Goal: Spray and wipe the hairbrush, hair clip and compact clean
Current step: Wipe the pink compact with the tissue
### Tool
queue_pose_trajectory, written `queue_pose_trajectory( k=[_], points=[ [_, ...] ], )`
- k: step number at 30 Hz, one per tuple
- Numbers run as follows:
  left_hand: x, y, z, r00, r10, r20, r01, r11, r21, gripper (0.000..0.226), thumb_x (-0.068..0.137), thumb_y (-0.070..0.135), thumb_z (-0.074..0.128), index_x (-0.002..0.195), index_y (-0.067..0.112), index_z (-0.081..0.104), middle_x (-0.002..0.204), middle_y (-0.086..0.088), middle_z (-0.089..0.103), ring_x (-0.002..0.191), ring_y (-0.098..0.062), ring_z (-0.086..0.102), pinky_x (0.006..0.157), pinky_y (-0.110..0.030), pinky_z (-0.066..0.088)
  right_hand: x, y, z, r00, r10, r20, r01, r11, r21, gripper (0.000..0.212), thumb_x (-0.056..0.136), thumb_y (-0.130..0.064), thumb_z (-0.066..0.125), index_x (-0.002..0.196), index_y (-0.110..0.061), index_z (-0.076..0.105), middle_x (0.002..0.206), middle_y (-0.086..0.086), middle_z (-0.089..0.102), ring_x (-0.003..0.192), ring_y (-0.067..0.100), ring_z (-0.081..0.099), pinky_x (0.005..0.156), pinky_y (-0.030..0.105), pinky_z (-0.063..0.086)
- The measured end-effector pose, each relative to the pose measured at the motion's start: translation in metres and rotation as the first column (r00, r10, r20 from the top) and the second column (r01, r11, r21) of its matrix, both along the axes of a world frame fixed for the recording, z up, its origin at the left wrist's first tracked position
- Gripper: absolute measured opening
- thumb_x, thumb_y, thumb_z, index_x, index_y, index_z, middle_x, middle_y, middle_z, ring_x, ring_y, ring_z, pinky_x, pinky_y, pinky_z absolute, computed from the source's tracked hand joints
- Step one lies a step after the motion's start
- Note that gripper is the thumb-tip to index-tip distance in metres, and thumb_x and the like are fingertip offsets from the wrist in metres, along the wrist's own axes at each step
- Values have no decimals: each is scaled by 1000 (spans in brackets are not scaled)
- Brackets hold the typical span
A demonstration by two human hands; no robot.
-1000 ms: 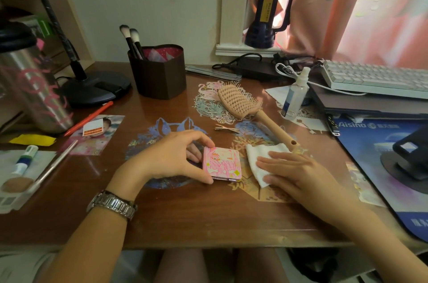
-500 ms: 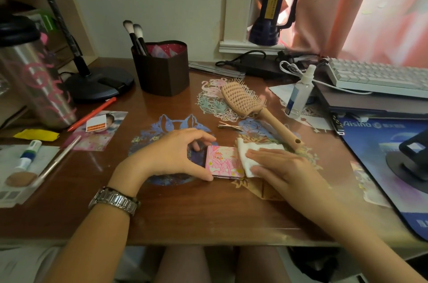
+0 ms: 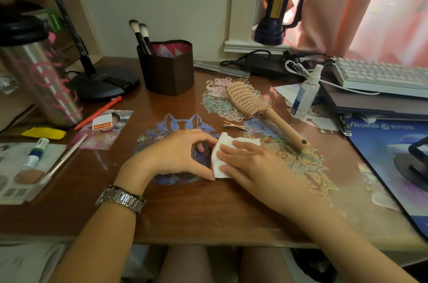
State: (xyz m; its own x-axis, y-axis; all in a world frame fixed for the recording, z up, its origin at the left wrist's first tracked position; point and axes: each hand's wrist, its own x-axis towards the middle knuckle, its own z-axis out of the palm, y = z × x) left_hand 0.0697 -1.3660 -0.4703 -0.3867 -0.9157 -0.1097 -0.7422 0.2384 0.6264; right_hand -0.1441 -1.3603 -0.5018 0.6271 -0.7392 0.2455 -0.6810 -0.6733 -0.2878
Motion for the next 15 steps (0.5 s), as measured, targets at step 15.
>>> queue_pose_trajectory(
  k=[15],
  points=[
    [-1, 1, 1, 999, 22, 27, -22, 1000, -7, 67, 64, 46, 83, 124, 43, 53, 109, 31, 49, 99, 8, 50, 80, -14, 42, -48, 1, -1, 997, -51, 49, 50, 999, 17, 44, 91, -53, 35, 126, -36, 56, 133, -20, 52, 129, 8, 44, 99, 41, 45]
  ],
)
